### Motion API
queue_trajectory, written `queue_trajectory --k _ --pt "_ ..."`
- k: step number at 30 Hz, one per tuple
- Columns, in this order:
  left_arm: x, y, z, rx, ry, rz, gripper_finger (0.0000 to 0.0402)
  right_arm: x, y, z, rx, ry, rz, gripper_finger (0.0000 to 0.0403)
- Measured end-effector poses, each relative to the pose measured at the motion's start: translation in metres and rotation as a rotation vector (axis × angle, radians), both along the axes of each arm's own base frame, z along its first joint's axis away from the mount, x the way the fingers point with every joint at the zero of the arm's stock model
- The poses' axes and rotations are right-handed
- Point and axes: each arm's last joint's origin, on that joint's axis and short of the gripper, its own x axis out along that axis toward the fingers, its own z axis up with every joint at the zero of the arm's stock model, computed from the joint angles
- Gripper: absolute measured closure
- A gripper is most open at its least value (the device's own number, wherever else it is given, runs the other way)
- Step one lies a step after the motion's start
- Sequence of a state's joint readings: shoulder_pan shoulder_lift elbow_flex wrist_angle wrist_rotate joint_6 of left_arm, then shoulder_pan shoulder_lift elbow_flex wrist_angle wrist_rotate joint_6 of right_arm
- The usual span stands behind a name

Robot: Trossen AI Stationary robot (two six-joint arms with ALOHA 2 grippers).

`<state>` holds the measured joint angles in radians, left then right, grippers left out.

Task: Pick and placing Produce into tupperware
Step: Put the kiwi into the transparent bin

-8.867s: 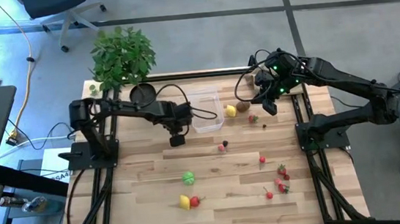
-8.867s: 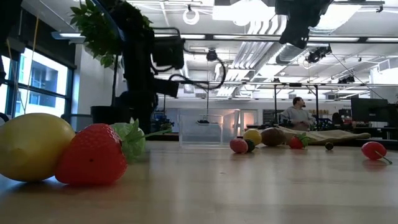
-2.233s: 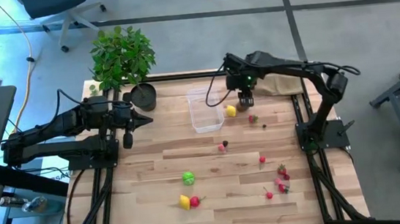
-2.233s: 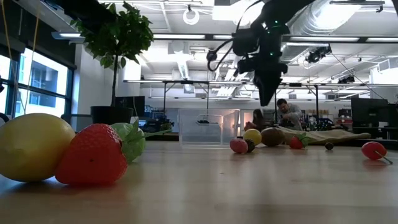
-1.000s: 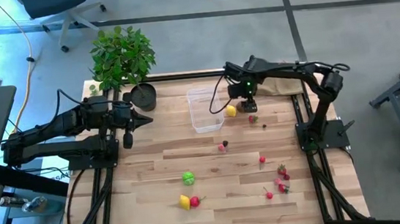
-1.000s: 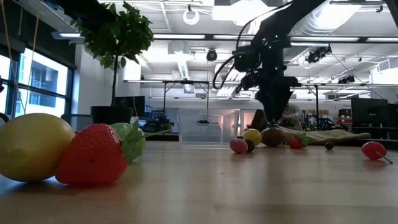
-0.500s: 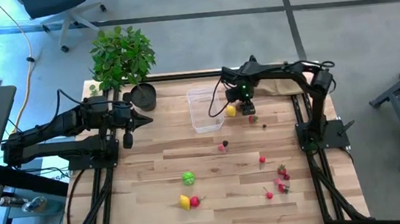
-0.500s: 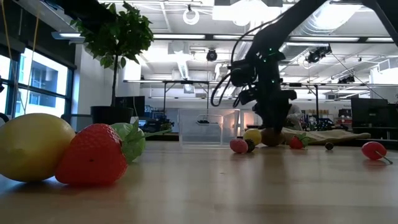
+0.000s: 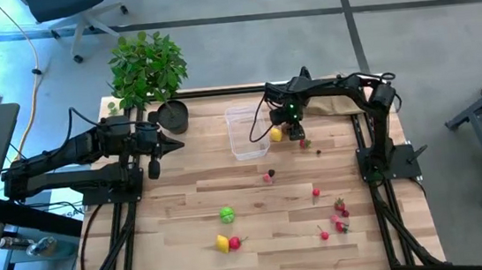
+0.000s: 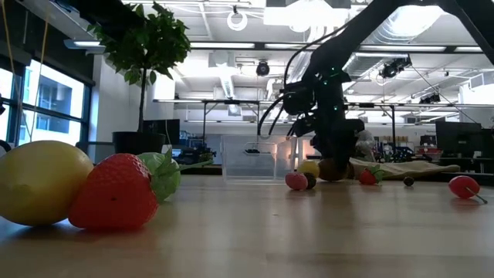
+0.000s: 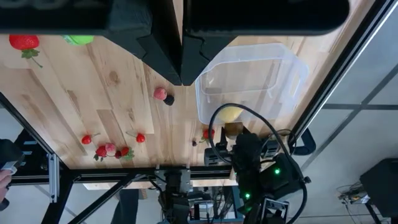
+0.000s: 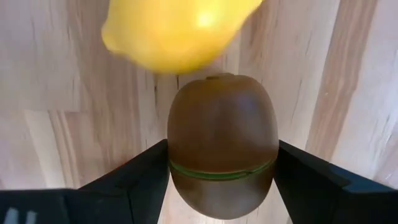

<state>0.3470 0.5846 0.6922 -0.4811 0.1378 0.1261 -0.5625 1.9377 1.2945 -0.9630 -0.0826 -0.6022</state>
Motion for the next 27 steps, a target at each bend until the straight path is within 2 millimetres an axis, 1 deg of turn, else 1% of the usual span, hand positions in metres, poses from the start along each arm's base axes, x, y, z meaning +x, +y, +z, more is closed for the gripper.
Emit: queue_trajectory --k 6,14,22,27 --pt "0.0 0.0 0.0 0.0 0.0 0.0 0.0401 0.0007 -0.0004 0.0 -0.005 -0.007 0.0 0.0152" --pt "0.0001 0.0 -0.0001 -0.001 0.0 0.0 0.0401 0.0009 -0.0005 0.0006 -0.007 -0.012 0.0 0.0184" --pt "0.0 0.0 0.0 0.0 0.0 0.0 0.0401 0.0006 -0.0002 0.0006 -0.005 -0.008 -0.001 0.018" --pt "0.0001 0.0 -0.0001 0.0 0.0 0.0 0.0401 -0.0015 0.0011 0.004 0.017 0.032 -0.044 0.0183"
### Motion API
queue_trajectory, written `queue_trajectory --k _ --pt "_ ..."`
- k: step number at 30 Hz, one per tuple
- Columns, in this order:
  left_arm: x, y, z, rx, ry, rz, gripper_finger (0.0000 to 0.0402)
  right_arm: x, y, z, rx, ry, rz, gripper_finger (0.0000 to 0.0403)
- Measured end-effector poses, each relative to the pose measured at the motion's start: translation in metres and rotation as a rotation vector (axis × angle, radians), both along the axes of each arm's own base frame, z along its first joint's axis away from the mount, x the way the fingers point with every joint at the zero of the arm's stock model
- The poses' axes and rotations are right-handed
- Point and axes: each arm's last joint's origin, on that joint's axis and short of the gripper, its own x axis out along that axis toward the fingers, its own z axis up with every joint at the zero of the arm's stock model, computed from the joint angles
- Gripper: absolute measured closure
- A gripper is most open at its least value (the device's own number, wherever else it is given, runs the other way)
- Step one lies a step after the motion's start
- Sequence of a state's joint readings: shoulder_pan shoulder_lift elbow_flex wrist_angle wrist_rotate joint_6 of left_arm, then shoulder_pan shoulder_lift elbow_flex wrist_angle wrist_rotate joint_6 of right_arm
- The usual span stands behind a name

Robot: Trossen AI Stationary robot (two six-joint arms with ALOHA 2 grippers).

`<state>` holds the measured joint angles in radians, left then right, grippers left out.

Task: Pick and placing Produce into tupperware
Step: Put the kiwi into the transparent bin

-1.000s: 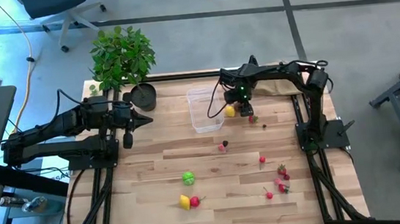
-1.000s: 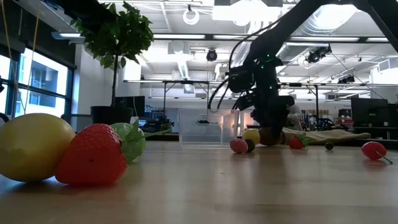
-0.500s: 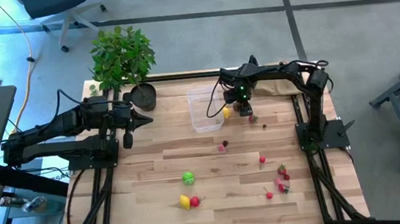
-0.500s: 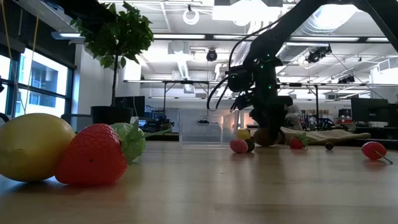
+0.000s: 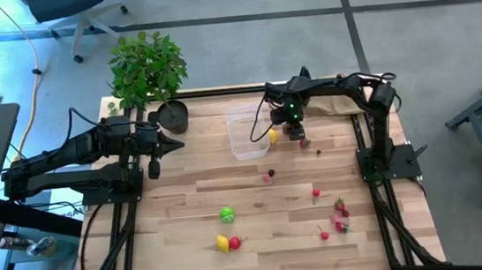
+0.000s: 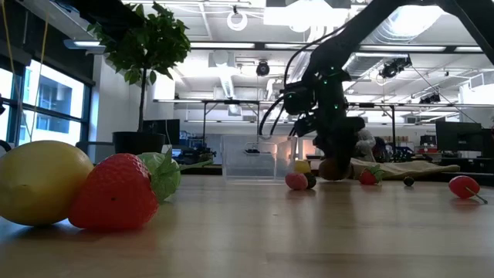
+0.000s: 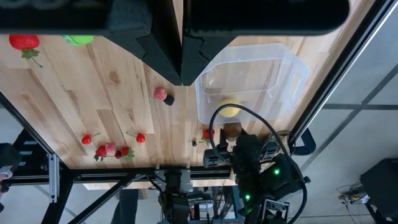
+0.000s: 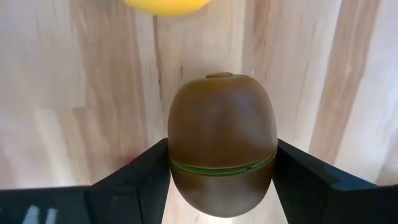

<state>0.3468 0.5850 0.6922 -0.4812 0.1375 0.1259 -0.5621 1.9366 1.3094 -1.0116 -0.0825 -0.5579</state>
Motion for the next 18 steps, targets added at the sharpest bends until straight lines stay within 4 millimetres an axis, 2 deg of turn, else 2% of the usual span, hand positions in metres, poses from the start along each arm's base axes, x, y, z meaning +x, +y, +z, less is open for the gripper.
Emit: queue_trajectory --k 6,10,14,18 --pt "0.0 0.0 0.0 0.0 0.0 0.0 0.0401 0.005 -0.003 0.022 0.014 0.026 -0.038 0.0184" --pt "0.0 0.0 0.0 0.0 0.0 0.0 0.0401 0.013 -0.006 0.047 0.045 -0.024 -0.067 0.0184" --pt "0.0 0.0 0.0 0.0 0.0 0.0 0.0401 0.024 -0.011 0.082 0.053 -0.114 -0.089 0.0184" --pt "0.0 0.0 0.0 0.0 0.0 0.0 0.0401 0.034 -0.017 0.127 0.0 -0.246 -0.093 0.0184"
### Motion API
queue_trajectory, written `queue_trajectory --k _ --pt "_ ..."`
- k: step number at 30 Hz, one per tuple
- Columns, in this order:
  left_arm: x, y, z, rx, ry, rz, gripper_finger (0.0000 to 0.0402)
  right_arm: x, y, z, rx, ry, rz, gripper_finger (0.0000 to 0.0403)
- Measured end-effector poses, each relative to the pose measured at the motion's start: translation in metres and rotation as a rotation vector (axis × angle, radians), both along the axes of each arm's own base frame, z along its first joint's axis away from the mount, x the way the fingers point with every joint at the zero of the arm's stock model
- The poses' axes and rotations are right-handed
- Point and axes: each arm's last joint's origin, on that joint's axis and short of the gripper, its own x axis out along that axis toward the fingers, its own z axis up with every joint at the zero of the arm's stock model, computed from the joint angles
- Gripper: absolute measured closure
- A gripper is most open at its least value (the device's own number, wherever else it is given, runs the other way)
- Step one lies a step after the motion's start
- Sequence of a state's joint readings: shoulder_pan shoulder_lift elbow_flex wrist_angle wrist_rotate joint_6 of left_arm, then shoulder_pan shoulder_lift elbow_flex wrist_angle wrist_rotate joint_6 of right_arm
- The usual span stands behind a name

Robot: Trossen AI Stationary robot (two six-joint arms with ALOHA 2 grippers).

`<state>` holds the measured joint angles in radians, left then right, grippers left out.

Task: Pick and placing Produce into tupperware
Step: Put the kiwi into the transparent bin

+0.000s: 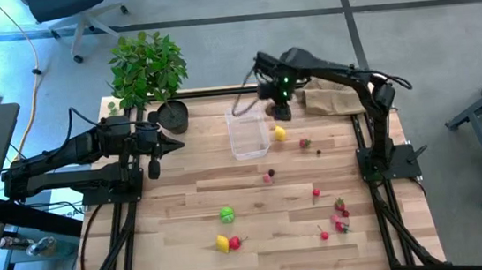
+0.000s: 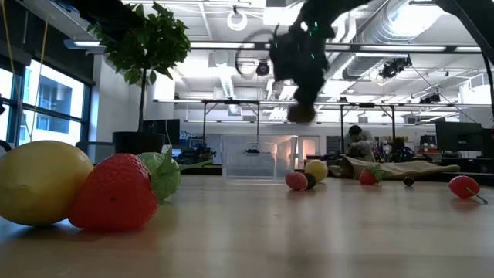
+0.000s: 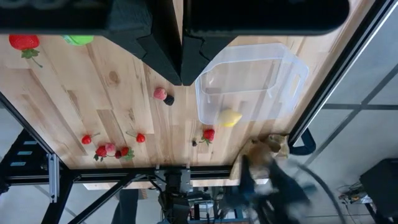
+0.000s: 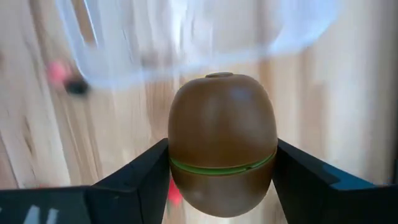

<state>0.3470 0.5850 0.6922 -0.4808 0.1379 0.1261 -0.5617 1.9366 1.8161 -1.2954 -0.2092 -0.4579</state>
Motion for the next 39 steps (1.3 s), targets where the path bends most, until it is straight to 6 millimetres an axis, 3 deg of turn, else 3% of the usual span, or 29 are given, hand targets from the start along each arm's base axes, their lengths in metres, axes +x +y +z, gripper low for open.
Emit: queue_trajectory --k 9,12,15,20,30,34,39 --pt "0.0 0.0 0.0 0.0 0.0 0.0 0.0401 0.019 0.007 0.111 -0.182 -0.45 -0.002 0.0185" --pt "0.0 0.0 0.0 0.0 0.0 0.0 0.0401 0.025 0.017 0.131 -0.22 -0.55 0.009 0.0185" --pt "0.0 0.0 0.0 0.0 0.0 0.0 0.0401 0.03 0.026 0.134 -0.219 -0.573 0.025 0.0185" --pt "0.0 0.0 0.0 0.0 0.0 0.0 0.0401 0.05 0.032 0.102 -0.193 -0.527 0.025 0.0185" --pt "0.0 0.0 0.0 0.0 0.0 0.0 0.0401 0.094 0.025 -0.023 -0.047 -0.207 0.058 0.0185" --pt "0.0 0.0 0.0 0.0 0.0 0.0 0.0401 0.103 0.022 -0.063 -0.004 -0.104 0.071 0.0185" --pt "0.0 0.0 0.0 0.0 0.0 0.0 0.0401 0.11 0.019 -0.096 0.027 -0.036 0.074 0.0185"
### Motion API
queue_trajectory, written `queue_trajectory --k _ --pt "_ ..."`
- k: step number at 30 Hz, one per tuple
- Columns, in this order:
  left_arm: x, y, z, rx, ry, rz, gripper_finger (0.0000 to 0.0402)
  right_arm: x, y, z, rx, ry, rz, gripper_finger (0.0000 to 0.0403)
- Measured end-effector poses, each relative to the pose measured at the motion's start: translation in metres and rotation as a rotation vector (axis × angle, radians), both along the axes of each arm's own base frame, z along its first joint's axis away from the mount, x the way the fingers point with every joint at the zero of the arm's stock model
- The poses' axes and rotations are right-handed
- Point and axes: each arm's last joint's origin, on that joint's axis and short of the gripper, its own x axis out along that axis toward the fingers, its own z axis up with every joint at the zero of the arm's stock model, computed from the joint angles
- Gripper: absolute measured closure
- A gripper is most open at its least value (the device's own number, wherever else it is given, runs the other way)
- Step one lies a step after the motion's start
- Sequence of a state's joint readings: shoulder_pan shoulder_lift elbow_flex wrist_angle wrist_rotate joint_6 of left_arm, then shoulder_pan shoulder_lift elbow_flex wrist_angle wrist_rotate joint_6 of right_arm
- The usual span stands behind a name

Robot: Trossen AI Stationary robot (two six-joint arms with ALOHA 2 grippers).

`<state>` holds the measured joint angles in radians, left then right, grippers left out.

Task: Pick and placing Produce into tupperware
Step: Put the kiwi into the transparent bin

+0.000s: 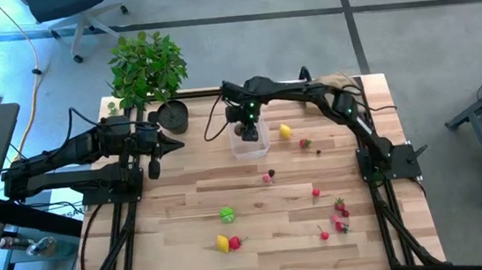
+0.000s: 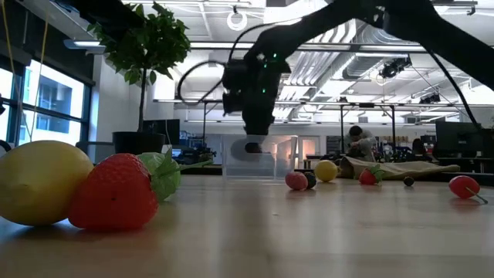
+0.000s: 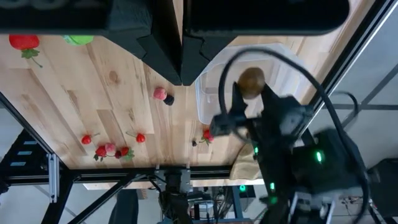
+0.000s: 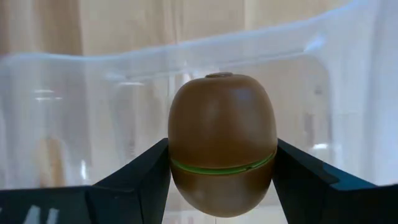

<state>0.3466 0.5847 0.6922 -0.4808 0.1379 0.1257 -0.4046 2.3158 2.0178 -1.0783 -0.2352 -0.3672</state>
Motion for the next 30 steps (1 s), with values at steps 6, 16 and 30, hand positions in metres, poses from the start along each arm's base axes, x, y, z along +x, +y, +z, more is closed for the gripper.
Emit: queue_trajectory --k 6,16,30 --pt "0.0 0.0 0.0 0.0 0.0 0.0 0.0401 0.002 -0.001 -0.017 0.011 0.04 0.006 0.0185" --pt "0.0 0.0 0.0 0.0 0.0 0.0 0.0401 0.002 -0.001 -0.018 0.009 0.046 -0.001 0.0168" --pt "0.0 0.0 0.0 0.0 0.0 0.0 0.0401 0.003 -0.003 -0.018 -0.03 0.052 -0.02 0.0146"
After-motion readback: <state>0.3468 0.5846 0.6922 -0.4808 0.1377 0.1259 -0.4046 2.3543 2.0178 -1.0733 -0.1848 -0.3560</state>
